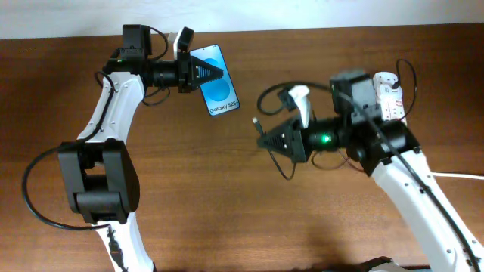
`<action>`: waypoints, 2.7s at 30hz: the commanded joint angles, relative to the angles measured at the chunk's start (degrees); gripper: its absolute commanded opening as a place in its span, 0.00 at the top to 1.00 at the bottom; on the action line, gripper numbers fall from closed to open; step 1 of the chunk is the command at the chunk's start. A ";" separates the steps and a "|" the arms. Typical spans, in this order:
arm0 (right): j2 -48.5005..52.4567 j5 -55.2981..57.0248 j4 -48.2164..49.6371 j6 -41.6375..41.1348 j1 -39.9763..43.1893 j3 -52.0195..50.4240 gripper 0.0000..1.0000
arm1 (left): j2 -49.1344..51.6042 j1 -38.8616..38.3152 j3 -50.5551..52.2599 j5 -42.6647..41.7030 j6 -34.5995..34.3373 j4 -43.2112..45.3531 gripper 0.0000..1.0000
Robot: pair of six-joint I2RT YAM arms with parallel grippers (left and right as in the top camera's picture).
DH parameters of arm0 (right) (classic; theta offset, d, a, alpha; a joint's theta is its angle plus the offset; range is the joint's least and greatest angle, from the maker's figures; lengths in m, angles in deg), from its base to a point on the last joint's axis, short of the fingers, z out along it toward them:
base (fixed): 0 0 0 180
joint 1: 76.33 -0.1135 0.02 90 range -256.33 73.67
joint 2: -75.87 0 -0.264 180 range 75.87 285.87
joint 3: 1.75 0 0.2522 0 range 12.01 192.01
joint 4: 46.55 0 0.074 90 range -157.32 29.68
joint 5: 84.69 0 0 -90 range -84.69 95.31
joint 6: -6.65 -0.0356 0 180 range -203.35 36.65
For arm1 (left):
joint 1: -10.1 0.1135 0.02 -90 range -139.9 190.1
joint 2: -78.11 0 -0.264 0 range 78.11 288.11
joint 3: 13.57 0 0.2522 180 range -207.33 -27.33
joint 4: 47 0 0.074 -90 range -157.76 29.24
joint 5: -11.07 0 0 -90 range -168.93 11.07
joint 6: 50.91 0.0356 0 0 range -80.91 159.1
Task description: Plug charger to phone and switch on socket
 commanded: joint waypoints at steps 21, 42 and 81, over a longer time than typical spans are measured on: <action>21.44 -4.02 85.64 -54.55 -6.84 -23.39 0.96 | -1.33 -0.13 -0.15 -5.01 8.33 -7.19 1.00; 21.40 -3.50 84.78 -59.89 -7.43 -23.37 0.96 | -1.33 -1.79 -0.15 -2.78 5.14 -4.94 1.00; 21.46 -3.21 86.88 -54.71 -6.12 -23.37 0.96 | -1.33 -1.42 -0.15 -3.91 -1.97 -5.42 1.00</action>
